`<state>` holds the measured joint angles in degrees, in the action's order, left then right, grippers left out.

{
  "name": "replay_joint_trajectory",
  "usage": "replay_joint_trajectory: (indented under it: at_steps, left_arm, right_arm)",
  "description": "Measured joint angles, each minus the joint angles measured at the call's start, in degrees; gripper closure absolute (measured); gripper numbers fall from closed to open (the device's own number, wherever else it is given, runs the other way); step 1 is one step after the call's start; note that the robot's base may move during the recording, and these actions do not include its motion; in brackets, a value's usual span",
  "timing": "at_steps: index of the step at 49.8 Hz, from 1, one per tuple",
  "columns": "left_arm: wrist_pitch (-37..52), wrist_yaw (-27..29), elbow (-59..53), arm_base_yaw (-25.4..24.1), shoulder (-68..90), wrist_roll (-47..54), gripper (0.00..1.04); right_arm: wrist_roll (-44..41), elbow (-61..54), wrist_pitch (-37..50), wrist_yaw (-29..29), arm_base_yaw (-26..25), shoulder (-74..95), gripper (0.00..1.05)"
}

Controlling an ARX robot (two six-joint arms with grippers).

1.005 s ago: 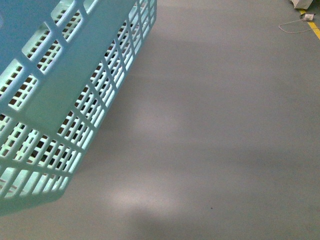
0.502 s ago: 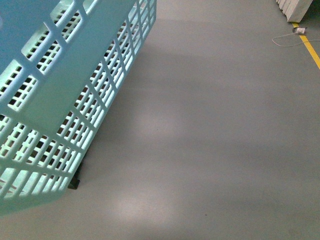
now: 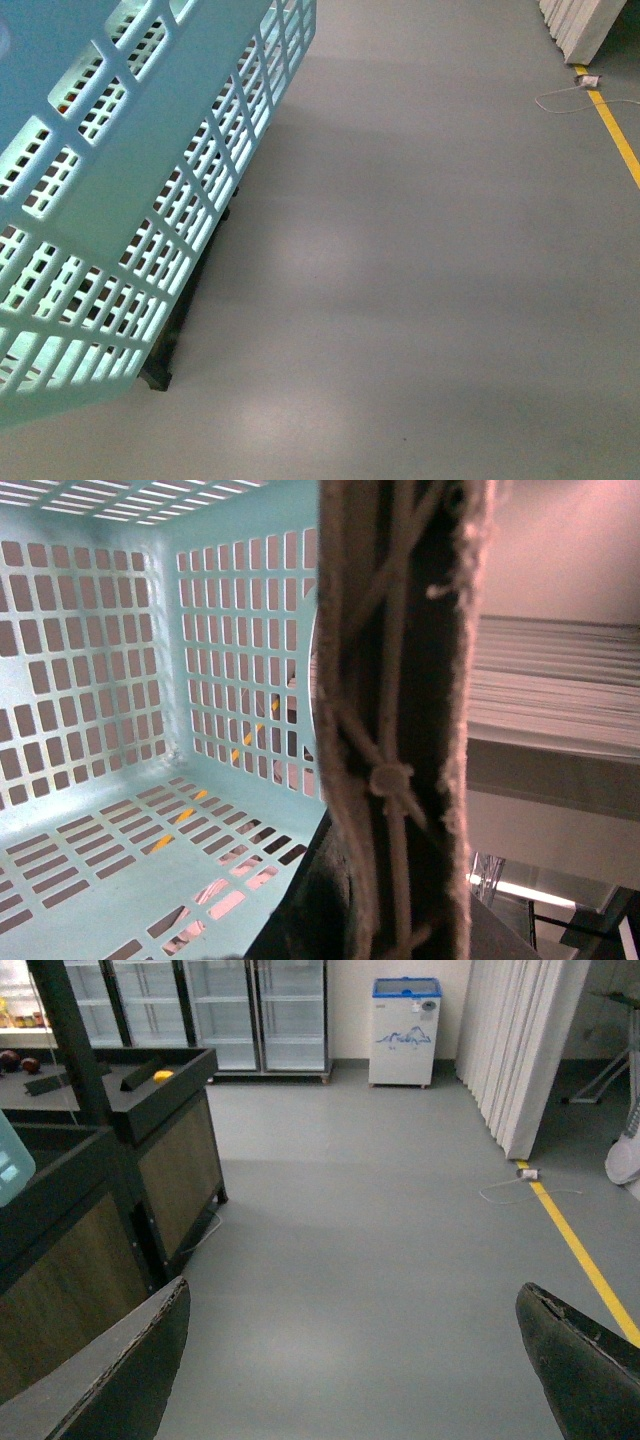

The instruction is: Pick lemon and mango into basket

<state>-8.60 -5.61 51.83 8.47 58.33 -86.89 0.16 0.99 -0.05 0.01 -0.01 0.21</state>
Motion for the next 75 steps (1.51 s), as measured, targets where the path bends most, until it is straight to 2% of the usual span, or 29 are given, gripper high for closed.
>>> replay_joint_trajectory:
  at_steps: [27, 34, 75]
  left_arm:
    - [0.0, -1.2, 0.0, 0.5, -0.1, -0.8, 1.00]
    - [0.0, 0.1, 0.0, 0.4, -0.1, -0.3, 1.00]
    - [0.0, 0.0, 0.0, 0.3, -0.1, 0.0, 1.00]
  right_arm:
    - [0.0, 0.0, 0.0, 0.2, 0.0, 0.0, 0.09]
    - [0.0, 0.0, 0.0, 0.2, 0.0, 0.0, 0.09]
    - [0.0, 0.0, 0.0, 0.0, 0.0, 0.0, 0.09]
